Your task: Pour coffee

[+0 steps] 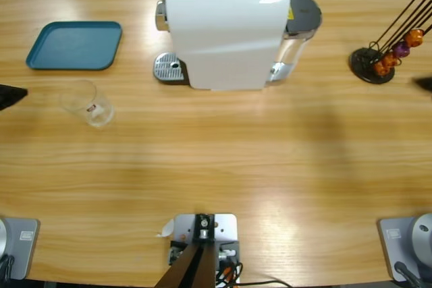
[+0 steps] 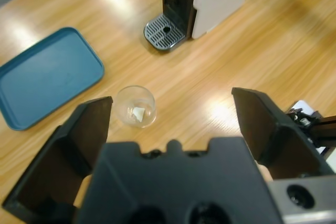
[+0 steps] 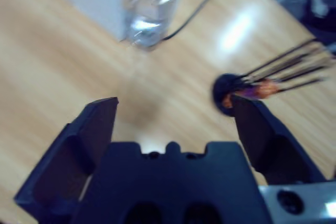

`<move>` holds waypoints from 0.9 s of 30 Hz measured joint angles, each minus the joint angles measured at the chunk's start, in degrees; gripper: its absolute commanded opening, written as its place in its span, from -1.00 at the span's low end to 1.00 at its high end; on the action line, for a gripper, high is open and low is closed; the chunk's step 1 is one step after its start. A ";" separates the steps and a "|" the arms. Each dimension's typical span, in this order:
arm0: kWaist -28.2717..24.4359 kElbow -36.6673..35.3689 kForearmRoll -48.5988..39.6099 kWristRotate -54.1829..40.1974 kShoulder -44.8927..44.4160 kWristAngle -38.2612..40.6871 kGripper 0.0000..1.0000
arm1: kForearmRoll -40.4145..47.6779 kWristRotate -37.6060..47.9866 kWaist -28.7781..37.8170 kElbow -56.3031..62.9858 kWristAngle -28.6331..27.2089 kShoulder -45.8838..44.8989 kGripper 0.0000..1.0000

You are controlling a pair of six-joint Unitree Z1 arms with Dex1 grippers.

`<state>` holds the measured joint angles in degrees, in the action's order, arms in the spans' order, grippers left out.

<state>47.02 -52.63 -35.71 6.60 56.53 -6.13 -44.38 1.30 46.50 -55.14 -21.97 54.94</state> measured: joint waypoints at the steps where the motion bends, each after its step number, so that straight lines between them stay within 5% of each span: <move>1: 0.00 0.39 0.00 0.00 0.10 0.00 1.00 | -0.46 -0.02 -3.42 -2.46 -0.52 0.01 0.77; 4: -0.07 0.60 0.91 0.01 0.10 0.00 1.00 | -1.00 -1.72 -12.17 -9.17 -0.62 1.00 0.82; 7: -2.47 -4.04 4.23 1.80 3.98 2.61 1.00 | -0.97 -2.49 -13.59 -11.12 0.12 3.82 0.91; 17: -8.38 -32.20 6.80 16.40 33.36 11.94 0.95 | -0.09 -0.47 -1.02 3.78 5.49 2.20 0.89; 27: -9.73 -35.66 5.10 23.79 38.95 16.03 0.85 | -0.09 -0.47 -0.57 4.04 6.09 2.21 0.87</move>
<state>37.28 -88.29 -30.60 30.39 95.47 9.90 -44.48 0.83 45.93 -51.09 -15.88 57.15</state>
